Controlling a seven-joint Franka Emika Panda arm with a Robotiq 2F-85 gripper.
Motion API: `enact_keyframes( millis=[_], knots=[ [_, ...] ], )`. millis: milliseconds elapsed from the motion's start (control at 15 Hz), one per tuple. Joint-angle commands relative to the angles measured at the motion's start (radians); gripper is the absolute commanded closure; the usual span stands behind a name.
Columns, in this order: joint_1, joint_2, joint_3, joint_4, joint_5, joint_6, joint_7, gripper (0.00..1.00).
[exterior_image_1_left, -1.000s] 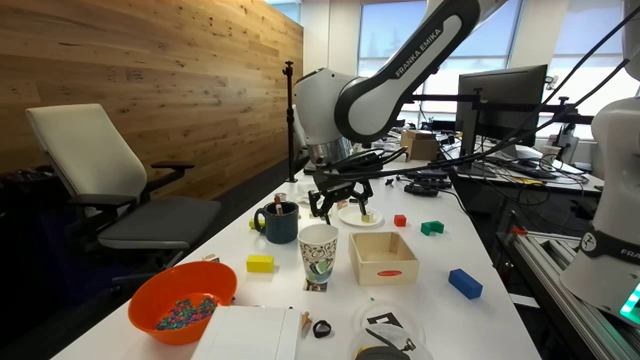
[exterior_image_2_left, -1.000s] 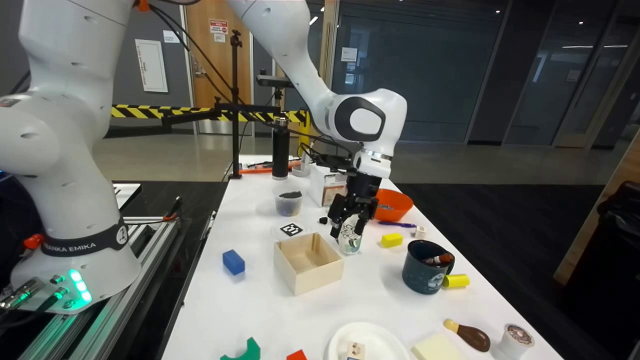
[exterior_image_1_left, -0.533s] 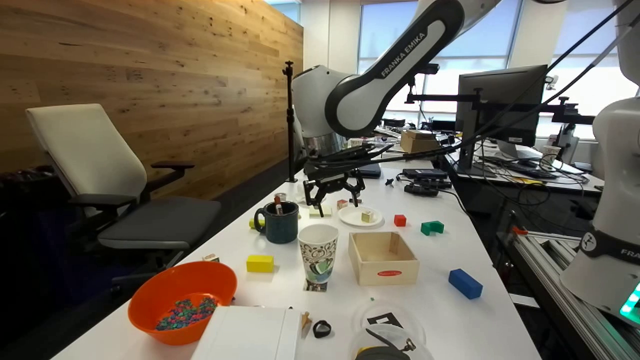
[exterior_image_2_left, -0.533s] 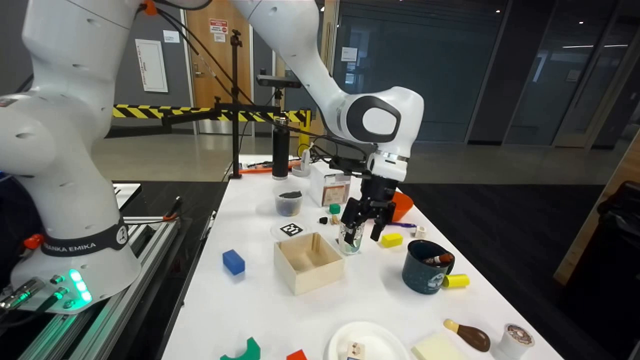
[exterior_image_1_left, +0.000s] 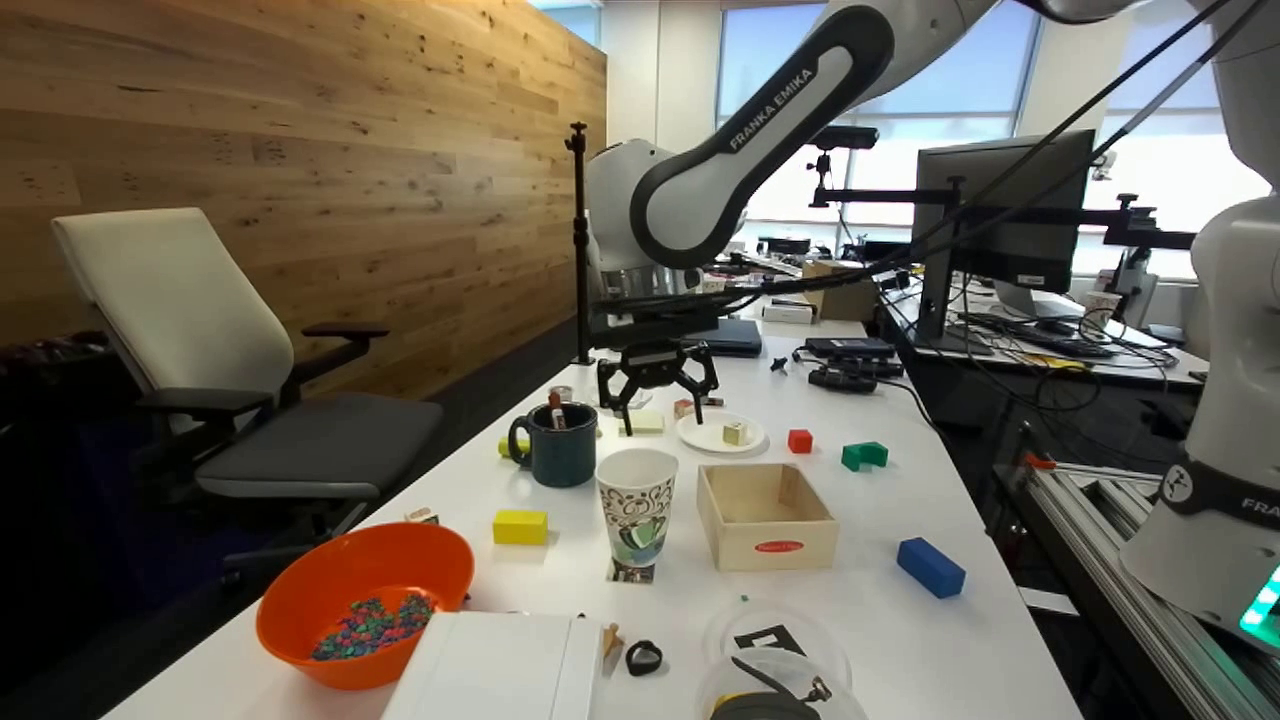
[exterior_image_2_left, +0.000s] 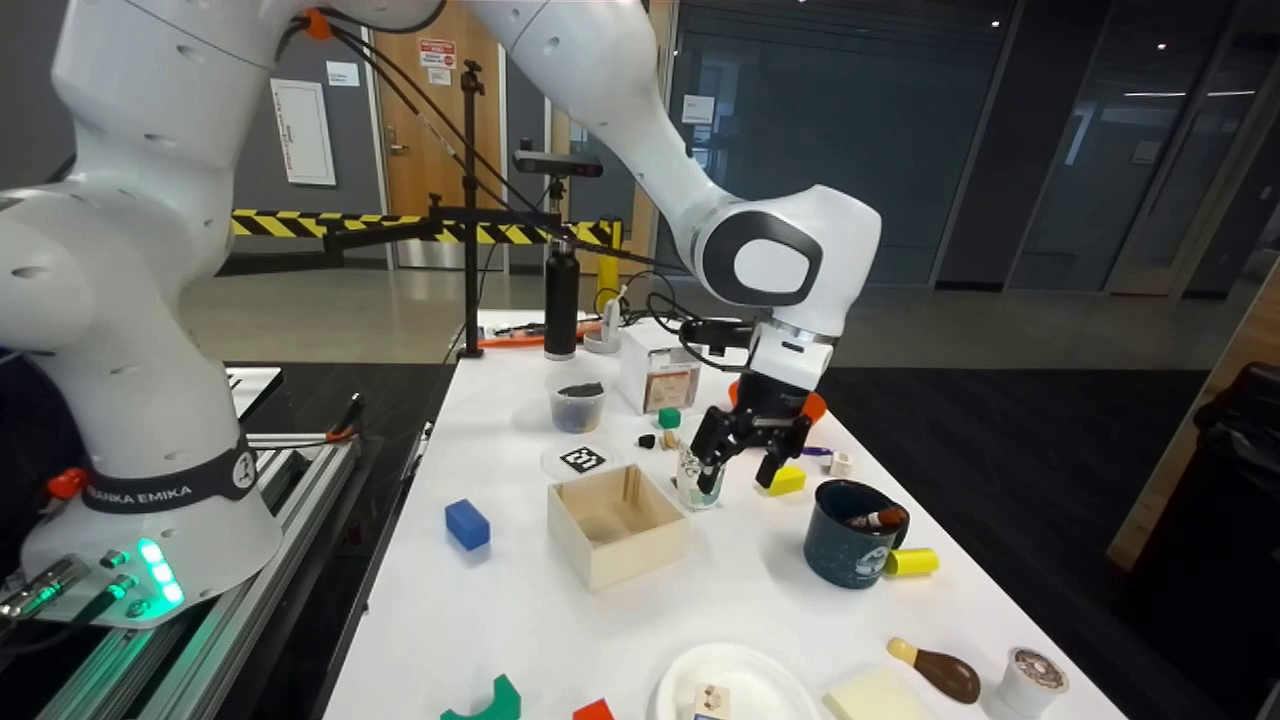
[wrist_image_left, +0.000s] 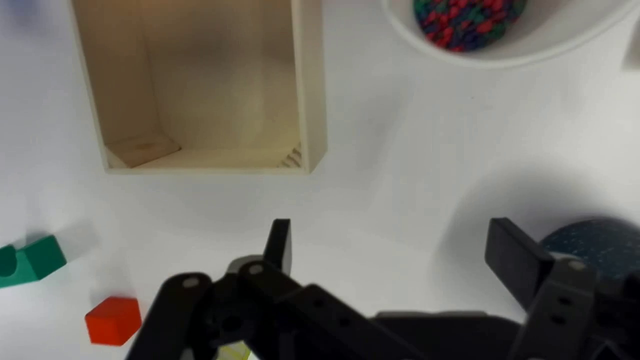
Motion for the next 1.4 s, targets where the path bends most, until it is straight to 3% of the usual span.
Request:
enact_keyframes(
  millis=[0, 200, 600, 1333],
  knots=[
    [-0.079, 0.029, 0.054, 0.026, 0.197, 0.044, -0.098, 0.0],
    [-0.115, 0.04, 0.079, 0.02, 0.337, 0.085, -0.177, 0.0],
    [-0.147, 0.068, 0.102, 0.011, 0.503, 0.145, -0.298, 0.0],
    [-0.157, 0.146, 0.115, 0.005, 0.614, 0.126, -0.38, 0.0]
  ],
)
